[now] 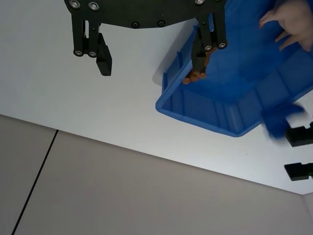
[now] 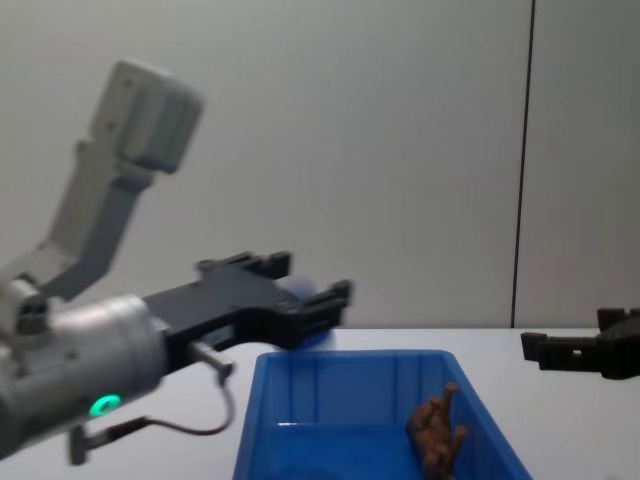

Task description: Pick up the two dolls from the table and place them into the box.

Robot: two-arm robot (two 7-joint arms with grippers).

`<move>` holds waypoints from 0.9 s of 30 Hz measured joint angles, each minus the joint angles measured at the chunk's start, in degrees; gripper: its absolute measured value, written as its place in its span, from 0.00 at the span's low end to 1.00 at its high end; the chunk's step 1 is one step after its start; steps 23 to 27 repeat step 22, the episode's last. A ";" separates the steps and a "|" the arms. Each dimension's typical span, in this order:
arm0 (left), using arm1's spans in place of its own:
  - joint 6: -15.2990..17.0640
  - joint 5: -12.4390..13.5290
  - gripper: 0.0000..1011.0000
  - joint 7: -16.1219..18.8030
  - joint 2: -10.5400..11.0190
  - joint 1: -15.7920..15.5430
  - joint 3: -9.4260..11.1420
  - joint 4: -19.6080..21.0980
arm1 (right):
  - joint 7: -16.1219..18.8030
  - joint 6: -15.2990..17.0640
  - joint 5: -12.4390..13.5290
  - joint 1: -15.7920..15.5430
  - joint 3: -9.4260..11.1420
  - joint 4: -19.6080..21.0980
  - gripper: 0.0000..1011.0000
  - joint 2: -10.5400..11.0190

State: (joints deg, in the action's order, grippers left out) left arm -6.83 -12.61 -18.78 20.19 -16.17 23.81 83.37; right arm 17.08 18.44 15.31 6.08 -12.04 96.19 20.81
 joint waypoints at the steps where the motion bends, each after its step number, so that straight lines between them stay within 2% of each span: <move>1: -0.01 0.33 0.72 -0.66 -0.75 -0.49 0.46 -0.20 | 0.00 0.00 0.00 0.00 0.00 0.00 0.99 0.00; 7: -0.10 0.89 0.88 -3.15 -3.02 -1.97 1.89 -0.98 | 0.00 0.00 0.00 0.00 0.00 0.00 0.99 0.00; 8: -0.20 0.91 0.93 -3.64 -3.58 -2.30 2.22 -1.16 | 0.00 0.00 0.00 0.00 0.00 0.00 0.99 0.00; 11: -0.38 0.91 0.99 -4.37 -4.16 -2.64 2.57 -1.35 | 0.00 0.00 0.00 0.00 0.00 0.00 0.99 0.00; 20: -0.93 0.60 0.99 -6.13 -5.59 -3.51 3.44 -1.68 | 0.00 0.00 0.00 0.00 0.00 0.00 0.99 0.00; 27: -1.00 0.52 0.99 -6.38 -5.78 -3.63 3.55 -1.73 | 0.00 0.00 0.00 0.00 0.00 0.00 0.99 0.00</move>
